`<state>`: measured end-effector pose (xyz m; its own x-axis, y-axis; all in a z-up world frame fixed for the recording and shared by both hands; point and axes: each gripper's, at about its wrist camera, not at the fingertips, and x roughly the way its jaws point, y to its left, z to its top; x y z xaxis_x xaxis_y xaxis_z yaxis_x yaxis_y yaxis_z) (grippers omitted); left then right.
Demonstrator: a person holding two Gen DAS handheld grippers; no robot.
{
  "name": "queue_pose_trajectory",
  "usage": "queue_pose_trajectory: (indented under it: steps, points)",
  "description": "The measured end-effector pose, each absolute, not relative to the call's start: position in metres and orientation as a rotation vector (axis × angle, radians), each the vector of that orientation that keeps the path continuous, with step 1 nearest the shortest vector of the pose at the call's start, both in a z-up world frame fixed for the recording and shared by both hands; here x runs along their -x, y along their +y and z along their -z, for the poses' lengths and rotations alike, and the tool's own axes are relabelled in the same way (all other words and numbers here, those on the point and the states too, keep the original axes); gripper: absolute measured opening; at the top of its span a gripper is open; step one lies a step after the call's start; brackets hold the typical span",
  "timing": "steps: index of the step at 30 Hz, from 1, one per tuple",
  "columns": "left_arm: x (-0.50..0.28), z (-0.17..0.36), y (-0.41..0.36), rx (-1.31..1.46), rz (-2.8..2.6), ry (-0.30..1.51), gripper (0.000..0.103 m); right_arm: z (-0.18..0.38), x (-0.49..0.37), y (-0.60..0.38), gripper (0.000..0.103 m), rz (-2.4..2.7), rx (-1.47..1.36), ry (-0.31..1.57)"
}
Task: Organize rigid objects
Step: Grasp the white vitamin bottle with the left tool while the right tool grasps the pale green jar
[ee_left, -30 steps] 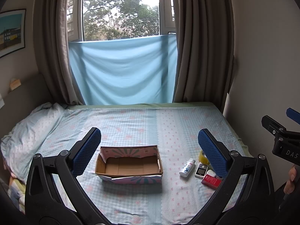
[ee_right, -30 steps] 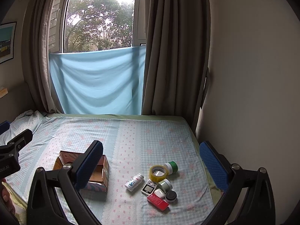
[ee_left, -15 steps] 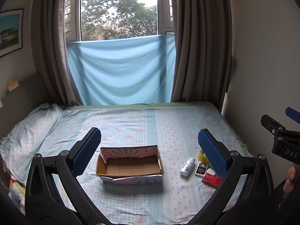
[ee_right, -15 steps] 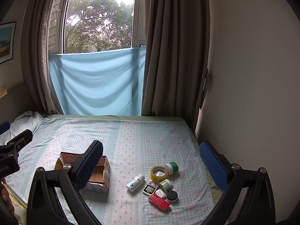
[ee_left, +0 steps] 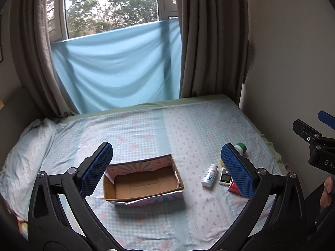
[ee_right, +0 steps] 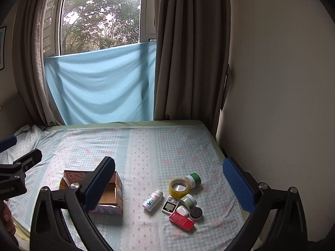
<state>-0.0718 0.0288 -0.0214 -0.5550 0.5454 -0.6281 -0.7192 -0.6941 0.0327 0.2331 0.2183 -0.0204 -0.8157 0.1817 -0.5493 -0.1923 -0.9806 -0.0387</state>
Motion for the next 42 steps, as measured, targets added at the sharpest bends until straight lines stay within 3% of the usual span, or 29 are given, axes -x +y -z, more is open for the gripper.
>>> queue_pose_trajectory:
  steps: [8, 22, 34, 42]
  points:
    - [0.107, 0.093, 0.119, 0.948, -2.018, 0.468, 0.103, 0.078, -0.195, 0.278, 0.103, -2.681, 1.000, 0.189]
    - [0.121, 0.280, 0.278, 1.238, -1.606, 0.771, 0.103, 0.233, -0.115, 0.395, 0.103, -2.373, 1.363, 0.540]
    - [0.110, 0.409, 0.322, 1.359, -1.343, 0.984, 0.102, 0.360, -0.063, 0.420, 0.103, -2.181, 1.647, 0.791]
    - [0.096, 0.471, 0.333, 1.372, -1.190, 1.089, 0.099, 0.427, -0.052, 0.413, 0.103, -2.090, 1.821, 0.804]
